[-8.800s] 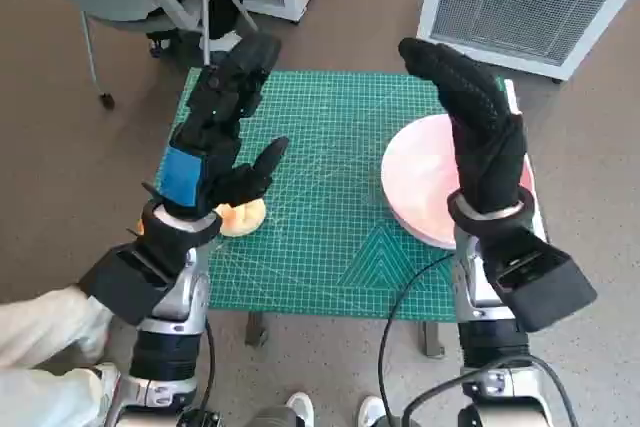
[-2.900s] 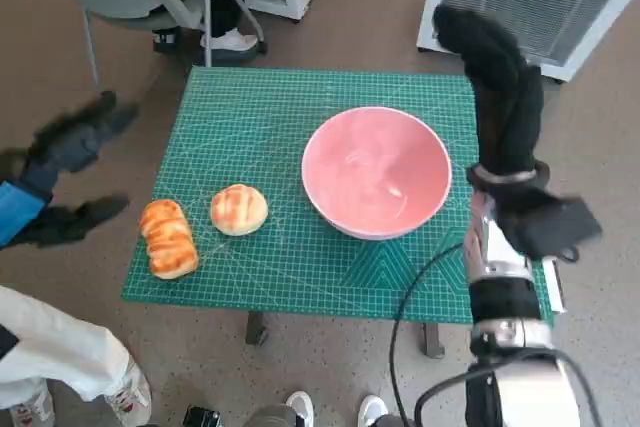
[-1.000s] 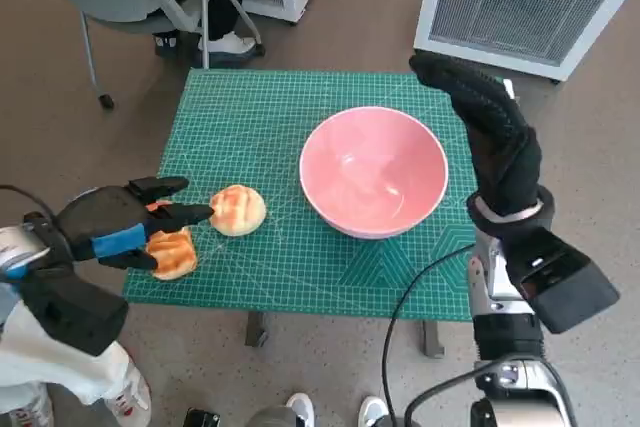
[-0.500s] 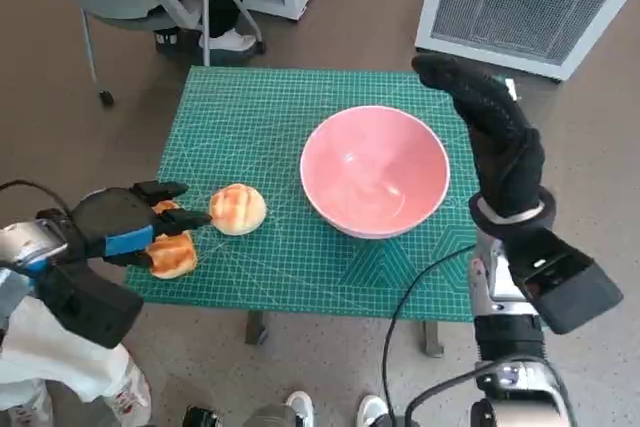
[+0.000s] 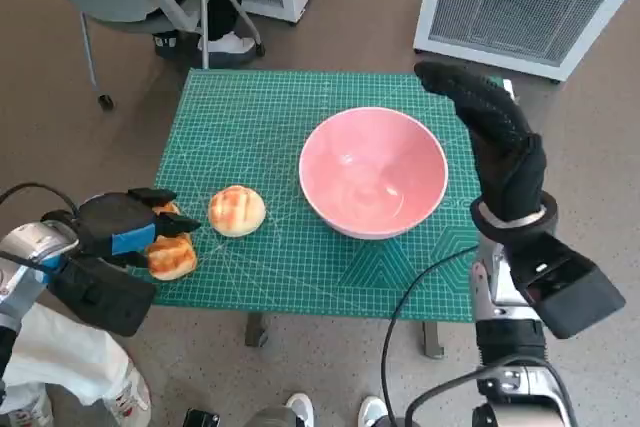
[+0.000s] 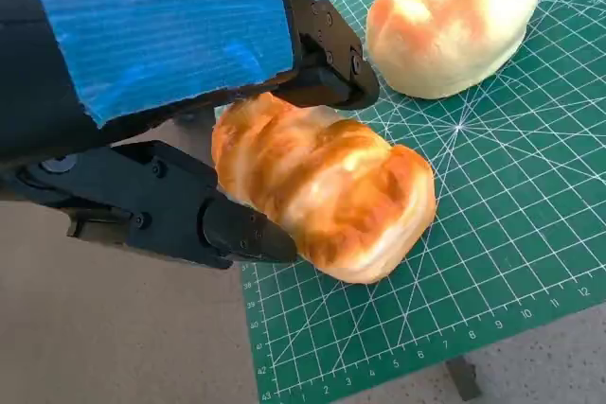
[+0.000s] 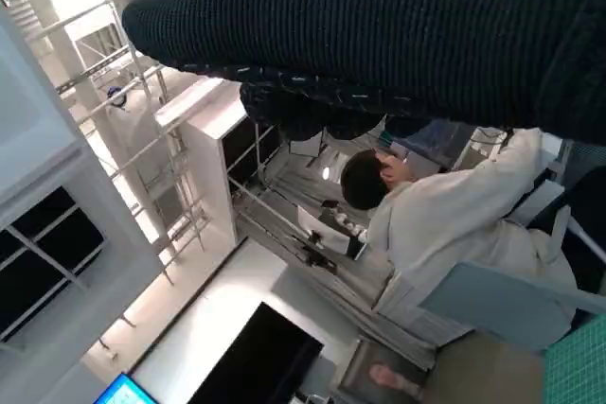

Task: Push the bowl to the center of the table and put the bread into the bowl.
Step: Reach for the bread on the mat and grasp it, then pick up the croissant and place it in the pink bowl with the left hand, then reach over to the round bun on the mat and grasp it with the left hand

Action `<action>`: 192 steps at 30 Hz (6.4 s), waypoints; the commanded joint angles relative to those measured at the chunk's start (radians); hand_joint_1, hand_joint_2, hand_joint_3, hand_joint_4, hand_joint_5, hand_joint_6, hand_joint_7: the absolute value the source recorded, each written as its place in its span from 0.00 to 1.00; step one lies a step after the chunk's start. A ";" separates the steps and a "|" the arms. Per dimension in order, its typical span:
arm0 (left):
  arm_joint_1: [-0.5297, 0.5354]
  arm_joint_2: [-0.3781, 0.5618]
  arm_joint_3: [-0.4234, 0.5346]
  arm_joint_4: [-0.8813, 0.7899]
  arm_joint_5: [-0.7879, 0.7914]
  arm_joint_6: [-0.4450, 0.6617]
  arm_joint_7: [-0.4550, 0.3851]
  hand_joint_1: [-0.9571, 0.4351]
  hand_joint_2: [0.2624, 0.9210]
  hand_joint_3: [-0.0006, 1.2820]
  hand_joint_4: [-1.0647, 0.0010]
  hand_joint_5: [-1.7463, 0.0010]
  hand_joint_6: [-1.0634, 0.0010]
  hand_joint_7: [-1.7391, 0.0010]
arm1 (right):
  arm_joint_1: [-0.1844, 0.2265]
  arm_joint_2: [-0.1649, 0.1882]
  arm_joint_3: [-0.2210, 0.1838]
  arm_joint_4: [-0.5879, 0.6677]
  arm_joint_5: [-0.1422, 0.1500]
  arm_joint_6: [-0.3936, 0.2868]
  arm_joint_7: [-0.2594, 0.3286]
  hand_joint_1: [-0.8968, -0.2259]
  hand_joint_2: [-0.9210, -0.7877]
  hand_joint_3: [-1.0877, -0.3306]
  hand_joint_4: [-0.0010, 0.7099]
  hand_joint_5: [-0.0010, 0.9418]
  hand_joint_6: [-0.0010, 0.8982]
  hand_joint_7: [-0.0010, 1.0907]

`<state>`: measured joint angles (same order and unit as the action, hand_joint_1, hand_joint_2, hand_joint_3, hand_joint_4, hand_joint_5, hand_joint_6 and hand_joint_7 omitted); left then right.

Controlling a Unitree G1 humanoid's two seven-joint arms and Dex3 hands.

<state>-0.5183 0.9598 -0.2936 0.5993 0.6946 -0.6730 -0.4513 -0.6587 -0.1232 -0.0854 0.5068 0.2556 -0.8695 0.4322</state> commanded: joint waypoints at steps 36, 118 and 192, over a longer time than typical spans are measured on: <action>-0.129 -0.062 -0.208 0.348 0.149 -0.089 0.340 0.68 1.00 0.12 0.53 0.16 0.37 0.45 | 0.042 0.008 -0.004 -0.012 -0.019 0.033 -0.014 0.49 0.00 0.38 0.43 0.07 0.00 0.69; -0.644 -0.643 -0.109 0.445 -0.122 0.002 0.269 0.69 1.00 0.08 0.48 0.32 0.35 0.30 | 0.052 -0.004 -0.031 0.018 -0.003 -0.009 -0.011 0.48 0.00 0.40 0.39 0.15 0.00 0.71; -0.158 -0.289 0.075 -0.107 -0.282 0.362 -0.097 0.50 0.83 0.00 0.93 1.00 0.78 0.97 | 0.042 0.004 -0.020 0.025 -0.017 -0.001 -0.017 0.49 0.00 0.38 0.32 0.21 0.00 0.70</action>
<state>-0.6920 0.6713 -0.2077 0.4856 0.3968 -0.3207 -0.5631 -0.6211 -0.1139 -0.1057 0.5184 0.2398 -0.8716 0.4085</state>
